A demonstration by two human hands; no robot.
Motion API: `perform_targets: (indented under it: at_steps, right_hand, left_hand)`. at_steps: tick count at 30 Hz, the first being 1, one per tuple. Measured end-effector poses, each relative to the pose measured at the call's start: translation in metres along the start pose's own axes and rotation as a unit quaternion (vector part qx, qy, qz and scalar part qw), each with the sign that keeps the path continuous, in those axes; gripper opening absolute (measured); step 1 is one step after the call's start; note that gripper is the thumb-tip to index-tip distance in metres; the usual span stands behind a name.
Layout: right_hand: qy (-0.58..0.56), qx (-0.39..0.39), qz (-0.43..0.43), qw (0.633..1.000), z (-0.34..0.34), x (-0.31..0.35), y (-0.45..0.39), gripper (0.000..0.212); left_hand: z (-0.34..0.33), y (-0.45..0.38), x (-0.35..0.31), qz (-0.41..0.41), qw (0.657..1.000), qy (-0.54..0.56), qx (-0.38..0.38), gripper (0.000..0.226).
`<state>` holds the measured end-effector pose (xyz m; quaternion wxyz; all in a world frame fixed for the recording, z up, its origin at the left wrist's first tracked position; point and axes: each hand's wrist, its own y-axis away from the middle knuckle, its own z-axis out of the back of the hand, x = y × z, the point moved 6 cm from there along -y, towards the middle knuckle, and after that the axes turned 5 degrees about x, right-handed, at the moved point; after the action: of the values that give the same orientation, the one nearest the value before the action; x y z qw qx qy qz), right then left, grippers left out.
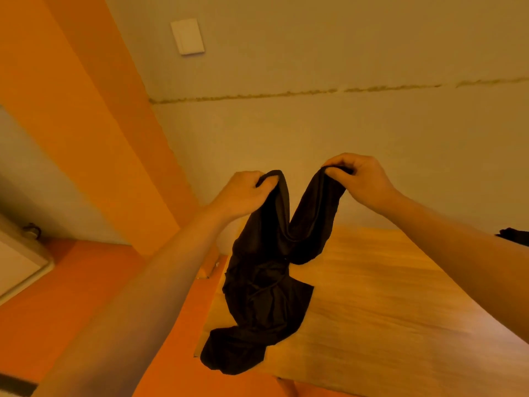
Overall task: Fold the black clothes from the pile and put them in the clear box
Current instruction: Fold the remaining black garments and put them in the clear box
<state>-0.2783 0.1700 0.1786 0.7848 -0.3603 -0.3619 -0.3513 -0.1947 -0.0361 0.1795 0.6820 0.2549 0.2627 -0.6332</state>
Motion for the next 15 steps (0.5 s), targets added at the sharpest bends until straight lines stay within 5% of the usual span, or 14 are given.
perform_targets:
  at_steps: [5,15]
  right_hand:
    - [0.047,-0.029,0.023,0.998,0.054,0.027,-0.022,0.012]
    - [0.216,-0.102,0.041,0.97,0.198,0.048,-0.045,0.015]
  left_hand:
    - [0.018,-0.037,-0.052,-0.066,0.991,-0.111,0.026,0.015]
    - [0.058,-0.097,-0.145,-0.096,0.975,-0.161,-0.119,0.034]
